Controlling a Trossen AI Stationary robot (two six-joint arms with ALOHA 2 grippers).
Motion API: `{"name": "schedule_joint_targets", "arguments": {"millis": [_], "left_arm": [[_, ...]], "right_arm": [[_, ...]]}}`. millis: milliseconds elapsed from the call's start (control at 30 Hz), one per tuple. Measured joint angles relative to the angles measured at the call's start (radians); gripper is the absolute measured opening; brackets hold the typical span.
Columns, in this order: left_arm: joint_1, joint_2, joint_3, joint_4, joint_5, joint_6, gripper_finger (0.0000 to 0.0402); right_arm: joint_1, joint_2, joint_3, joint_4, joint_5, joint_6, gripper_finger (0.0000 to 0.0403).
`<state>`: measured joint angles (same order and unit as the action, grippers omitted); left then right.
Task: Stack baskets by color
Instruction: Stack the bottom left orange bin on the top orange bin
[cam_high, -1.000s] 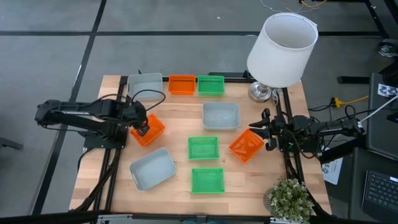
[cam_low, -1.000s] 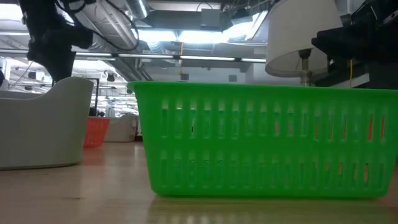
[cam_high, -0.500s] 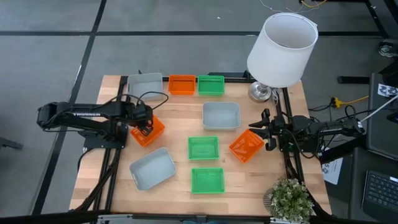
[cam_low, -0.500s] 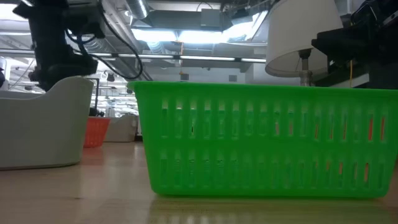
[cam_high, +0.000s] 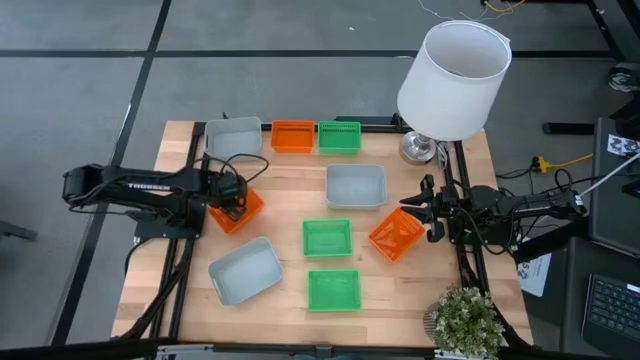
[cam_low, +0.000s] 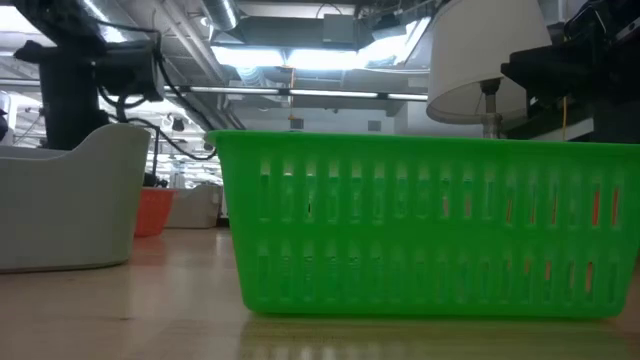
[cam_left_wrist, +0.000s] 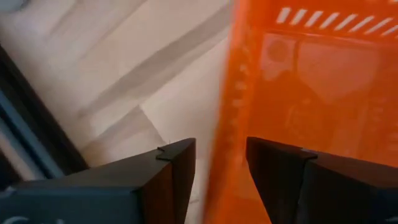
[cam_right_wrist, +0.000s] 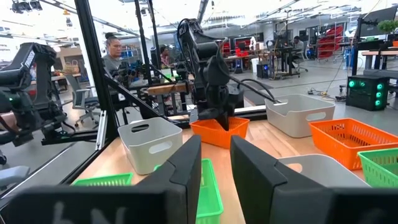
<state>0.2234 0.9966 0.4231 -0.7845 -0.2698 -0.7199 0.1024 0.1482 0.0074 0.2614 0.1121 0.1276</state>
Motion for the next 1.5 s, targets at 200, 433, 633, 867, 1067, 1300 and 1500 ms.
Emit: {"name": "schedule_joint_targets", "arguments": {"millis": [200,433,633,867,1067,1300,1500], "left_arm": [[-0.002,-0.001,0.028,0.045,0.035,-0.009,0.0022],[-0.002,-0.001,0.256,0.064,0.036,0.134,0.0001],[0.039,0.046,0.554,0.273,0.002,0.484,0.0],[0.218,0.358,0.973,0.243,0.23,0.816,0.0],[0.401,0.715,1.391,-0.081,0.253,1.098,0.0],[0.547,1.007,1.623,-0.245,0.263,1.305,0.0],[0.636,1.137,1.634,-0.265,0.305,1.344,0.0]], "right_arm": [[0.0,0.0,0.0,-0.002,0.0,-0.001,0.0087],[0.0,0.0,0.0,-0.002,0.0,-0.003,0.0087],[0.0,0.0,0.0,-0.001,0.001,-0.005,0.0087],[0.0,0.0,0.0,0.019,0.001,-0.004,0.0087],[0.0,0.0,0.0,0.016,0.001,-0.002,0.0087],[0.0,0.0,0.0,0.003,0.001,-0.004,0.0087],[0.0,0.0,0.0,0.003,0.001,-0.004,0.0087]]}}
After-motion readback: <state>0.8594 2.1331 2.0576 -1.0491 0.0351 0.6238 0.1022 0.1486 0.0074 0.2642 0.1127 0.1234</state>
